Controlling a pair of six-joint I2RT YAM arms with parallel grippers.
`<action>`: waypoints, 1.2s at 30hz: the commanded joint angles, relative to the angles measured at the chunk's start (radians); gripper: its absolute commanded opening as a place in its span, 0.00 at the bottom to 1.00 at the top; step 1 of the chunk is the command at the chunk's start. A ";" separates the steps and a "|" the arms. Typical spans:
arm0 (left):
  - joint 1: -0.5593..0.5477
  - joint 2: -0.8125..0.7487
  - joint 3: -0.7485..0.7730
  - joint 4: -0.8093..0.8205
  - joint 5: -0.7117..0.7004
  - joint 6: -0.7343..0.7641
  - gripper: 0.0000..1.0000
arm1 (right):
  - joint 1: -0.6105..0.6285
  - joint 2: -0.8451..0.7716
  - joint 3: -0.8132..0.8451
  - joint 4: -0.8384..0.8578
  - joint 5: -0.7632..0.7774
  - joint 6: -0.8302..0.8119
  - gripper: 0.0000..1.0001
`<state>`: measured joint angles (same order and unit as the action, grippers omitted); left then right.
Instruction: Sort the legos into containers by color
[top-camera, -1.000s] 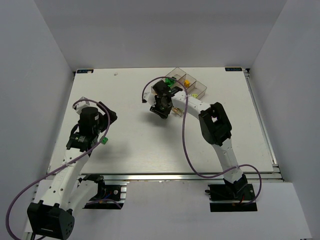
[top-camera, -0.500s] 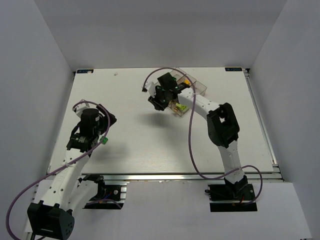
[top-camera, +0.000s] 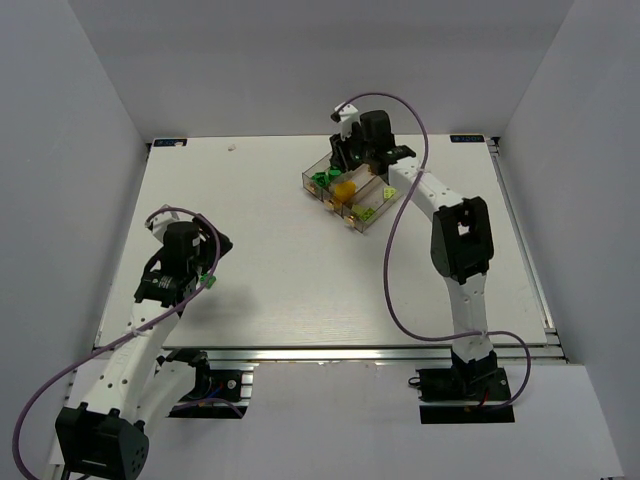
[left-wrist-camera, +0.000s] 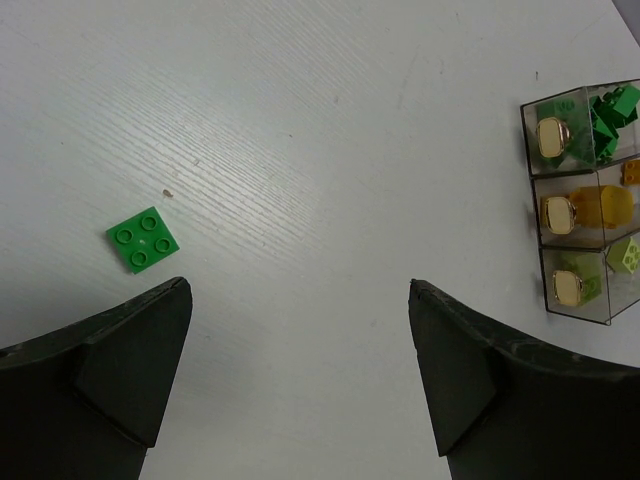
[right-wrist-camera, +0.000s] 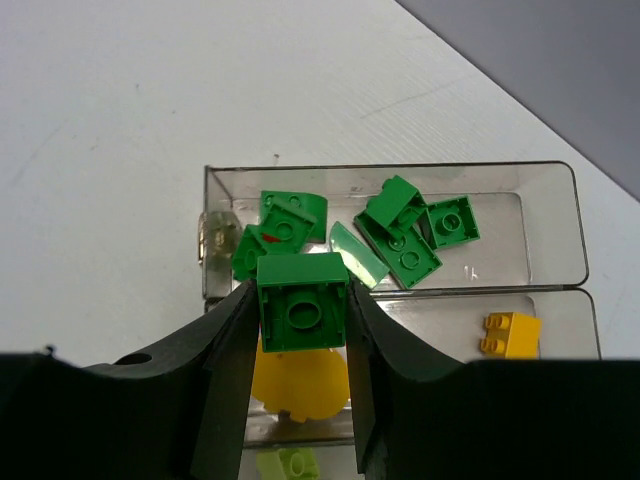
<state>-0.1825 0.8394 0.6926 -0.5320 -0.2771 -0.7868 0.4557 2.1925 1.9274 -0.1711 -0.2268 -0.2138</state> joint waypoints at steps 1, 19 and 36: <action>0.005 -0.017 -0.018 -0.008 -0.013 -0.008 0.98 | -0.005 0.035 0.045 0.110 0.020 0.096 0.00; 0.005 0.043 -0.005 -0.135 -0.100 -0.129 0.96 | -0.040 0.142 0.136 0.137 -0.080 0.085 0.69; 0.006 0.224 0.038 -0.241 -0.120 -0.252 0.82 | -0.117 -0.270 -0.309 0.111 -0.778 -0.113 0.15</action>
<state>-0.1822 1.0447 0.7017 -0.7254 -0.3672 -0.9985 0.3134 1.9671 1.6745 -0.0086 -0.8925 -0.2718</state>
